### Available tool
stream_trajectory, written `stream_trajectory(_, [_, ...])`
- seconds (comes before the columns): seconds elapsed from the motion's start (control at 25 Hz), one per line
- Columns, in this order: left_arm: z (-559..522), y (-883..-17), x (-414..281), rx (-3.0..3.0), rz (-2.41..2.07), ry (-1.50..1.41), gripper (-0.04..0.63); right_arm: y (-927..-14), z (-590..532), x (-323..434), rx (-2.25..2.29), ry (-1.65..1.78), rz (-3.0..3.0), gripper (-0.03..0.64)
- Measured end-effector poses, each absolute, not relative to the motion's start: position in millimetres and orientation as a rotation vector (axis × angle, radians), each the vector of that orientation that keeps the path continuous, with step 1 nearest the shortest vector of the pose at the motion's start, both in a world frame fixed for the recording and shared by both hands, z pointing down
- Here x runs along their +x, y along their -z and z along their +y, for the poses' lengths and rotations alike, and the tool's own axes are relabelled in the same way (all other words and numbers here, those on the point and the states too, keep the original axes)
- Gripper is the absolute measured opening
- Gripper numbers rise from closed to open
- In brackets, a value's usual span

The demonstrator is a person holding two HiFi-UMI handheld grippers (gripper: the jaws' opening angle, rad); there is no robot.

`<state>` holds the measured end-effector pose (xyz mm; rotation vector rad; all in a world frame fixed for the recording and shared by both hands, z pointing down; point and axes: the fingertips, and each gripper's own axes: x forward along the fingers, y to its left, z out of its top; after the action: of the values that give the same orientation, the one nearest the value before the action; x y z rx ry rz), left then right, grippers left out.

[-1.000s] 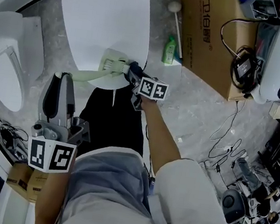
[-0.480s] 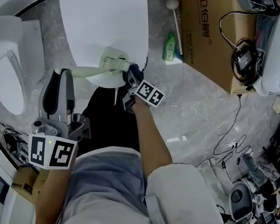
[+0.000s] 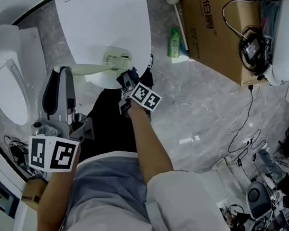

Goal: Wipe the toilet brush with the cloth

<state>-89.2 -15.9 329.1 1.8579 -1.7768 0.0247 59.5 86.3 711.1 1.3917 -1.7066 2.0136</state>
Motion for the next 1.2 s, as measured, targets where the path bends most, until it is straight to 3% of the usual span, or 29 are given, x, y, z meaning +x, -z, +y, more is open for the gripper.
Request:
stream_trajectory(0.44, [-17.0, -329.9, -89.2, 1.911, -1.735, -0.025, 0.0, -714.9, 98.8, 40.0, 1.852, -2.404, -1.317, 0.103])
stream_trajectory(0.8, [-17.7, -329.3, -91.6, 1.969, -1.696, -0.056, 0.0, -705.7, 100.9, -15.2, 1.826, -2.605, -1.234, 0.098])
stream_trajectory(1.2, [-15.1, -327.2, -88.1, 2.01, -1.673, -0.056, 0.0, -684.4, 96.9, -37.7, 1.705, -2.58, -1.356, 0.097])
